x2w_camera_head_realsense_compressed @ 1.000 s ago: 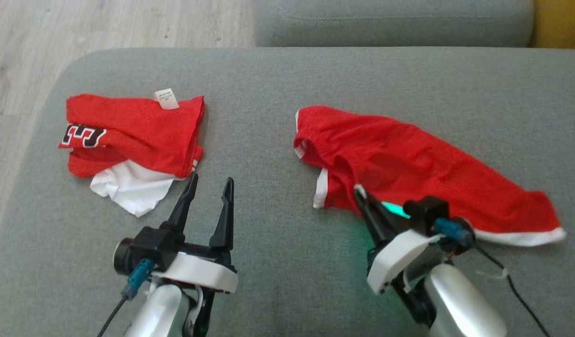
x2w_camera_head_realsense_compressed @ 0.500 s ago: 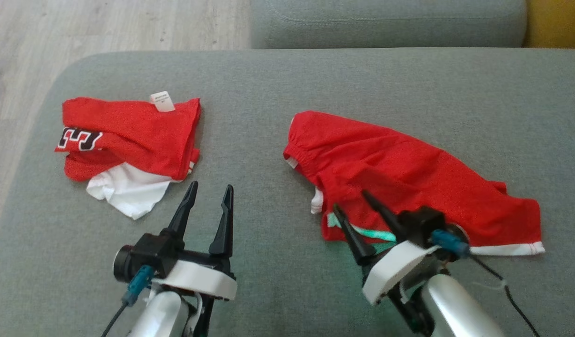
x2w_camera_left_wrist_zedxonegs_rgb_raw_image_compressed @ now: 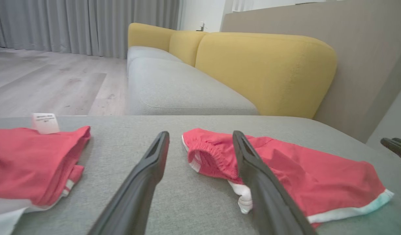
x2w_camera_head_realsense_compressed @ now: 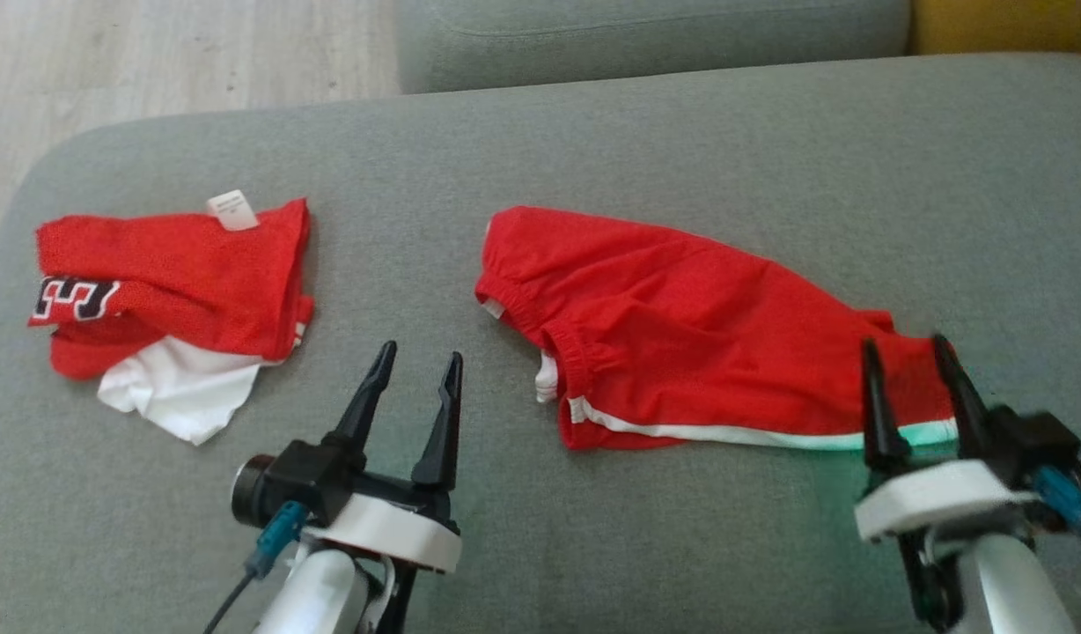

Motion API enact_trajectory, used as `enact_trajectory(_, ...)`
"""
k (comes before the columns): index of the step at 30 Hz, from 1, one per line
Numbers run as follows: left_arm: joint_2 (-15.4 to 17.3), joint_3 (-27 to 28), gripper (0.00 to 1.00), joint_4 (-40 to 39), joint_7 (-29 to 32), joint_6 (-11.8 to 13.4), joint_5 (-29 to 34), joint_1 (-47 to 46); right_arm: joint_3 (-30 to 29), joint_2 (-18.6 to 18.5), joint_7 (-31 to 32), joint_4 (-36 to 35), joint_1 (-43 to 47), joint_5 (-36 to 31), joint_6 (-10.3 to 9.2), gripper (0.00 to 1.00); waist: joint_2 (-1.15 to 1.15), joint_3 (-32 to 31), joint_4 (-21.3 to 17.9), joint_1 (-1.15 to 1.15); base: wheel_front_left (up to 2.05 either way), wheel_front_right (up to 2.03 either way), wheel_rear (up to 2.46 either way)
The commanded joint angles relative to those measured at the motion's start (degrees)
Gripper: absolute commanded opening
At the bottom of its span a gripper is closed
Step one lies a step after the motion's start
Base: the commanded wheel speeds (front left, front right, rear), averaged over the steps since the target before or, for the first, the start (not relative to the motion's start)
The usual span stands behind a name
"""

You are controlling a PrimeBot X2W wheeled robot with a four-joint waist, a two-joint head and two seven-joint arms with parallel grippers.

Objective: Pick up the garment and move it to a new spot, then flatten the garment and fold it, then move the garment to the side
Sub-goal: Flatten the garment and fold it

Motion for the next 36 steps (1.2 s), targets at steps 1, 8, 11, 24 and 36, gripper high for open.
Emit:
enact_trajectory(1,0.44,1.06,1.00,-1.30,-0.52,-0.44,0.67,-1.98,0.68,-0.05,-0.50,-1.44,-0.15,-0.39,-0.04,1.00,0.00,0.41,-0.73,0.00,0.00,0.00,0.00)
enact_trajectory(8,-0.09,-4.66,1.00,0.50,1.98,-3.50,1.25,-2.60,-0.42,-0.05,-1.57,-1.70,0.50,0.82,-0.04,1.00,0.00,1.84,-2.69,0.00,0.00,0.00,0.00)
enact_trajectory(11,-0.39,-7.71,1.00,1.70,3.69,-4.41,1.42,-2.95,0.26,-0.05,-1.81,-1.59,0.12,1.11,-0.04,1.00,0.00,2.57,-3.49,0.00,0.00,0.00,0.00)
enact_trajectory(24,-0.75,-11.35,1.00,7.77,5.21,-5.41,0.10,-8.08,0.85,-0.05,-2.36,-1.24,-1.26,1.43,-0.04,1.00,0.00,5.90,-7.31,0.00,0.00,0.00,0.00)
enact_trajectory(36,0.22,-14.29,0.00,9.56,3.85,-5.76,-1.18,-11.01,0.19,-0.05,-2.91,0.25,-1.86,1.70,-0.04,1.00,0.00,7.28,-8.45,0.00,0.00,0.00,0.00)
